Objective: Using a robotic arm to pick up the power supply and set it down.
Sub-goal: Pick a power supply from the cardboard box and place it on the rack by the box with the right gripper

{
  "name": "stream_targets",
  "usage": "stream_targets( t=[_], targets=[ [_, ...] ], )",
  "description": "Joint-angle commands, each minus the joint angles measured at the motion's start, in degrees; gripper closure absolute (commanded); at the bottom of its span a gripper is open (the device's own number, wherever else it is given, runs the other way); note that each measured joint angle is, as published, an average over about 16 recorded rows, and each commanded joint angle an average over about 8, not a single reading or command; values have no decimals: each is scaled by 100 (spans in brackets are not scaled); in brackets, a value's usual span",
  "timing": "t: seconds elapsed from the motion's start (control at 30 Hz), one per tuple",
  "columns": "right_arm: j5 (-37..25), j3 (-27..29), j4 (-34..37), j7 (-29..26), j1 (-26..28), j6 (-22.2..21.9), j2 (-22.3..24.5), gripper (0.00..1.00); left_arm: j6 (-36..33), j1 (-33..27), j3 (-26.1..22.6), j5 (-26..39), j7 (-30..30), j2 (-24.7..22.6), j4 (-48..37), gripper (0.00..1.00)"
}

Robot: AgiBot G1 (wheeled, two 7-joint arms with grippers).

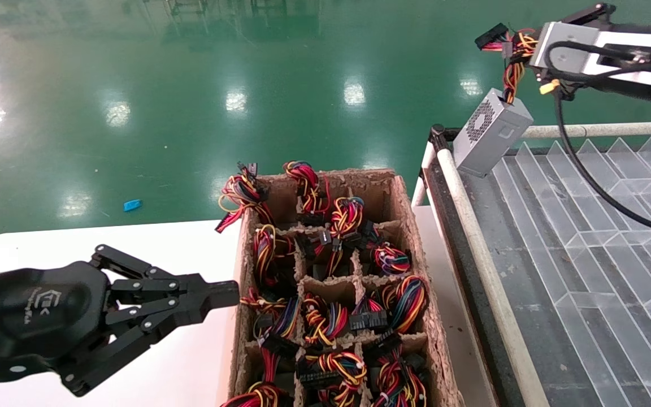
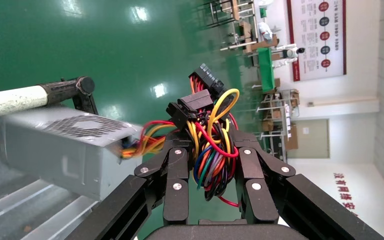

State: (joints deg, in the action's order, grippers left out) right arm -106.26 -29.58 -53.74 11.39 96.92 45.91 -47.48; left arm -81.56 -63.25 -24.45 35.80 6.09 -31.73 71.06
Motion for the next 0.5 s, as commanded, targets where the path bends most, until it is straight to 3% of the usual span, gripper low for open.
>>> stream_targets(
  t=[0.03, 0.5],
  targets=[
    [25, -12, 236, 123, 35, -64, -119, 100, 0, 0, 0, 0, 0, 0, 0, 100],
    [368, 28, 917, 839, 96, -157, -457, 100, 0, 0, 0, 0, 0, 0, 0, 100]
  ],
)
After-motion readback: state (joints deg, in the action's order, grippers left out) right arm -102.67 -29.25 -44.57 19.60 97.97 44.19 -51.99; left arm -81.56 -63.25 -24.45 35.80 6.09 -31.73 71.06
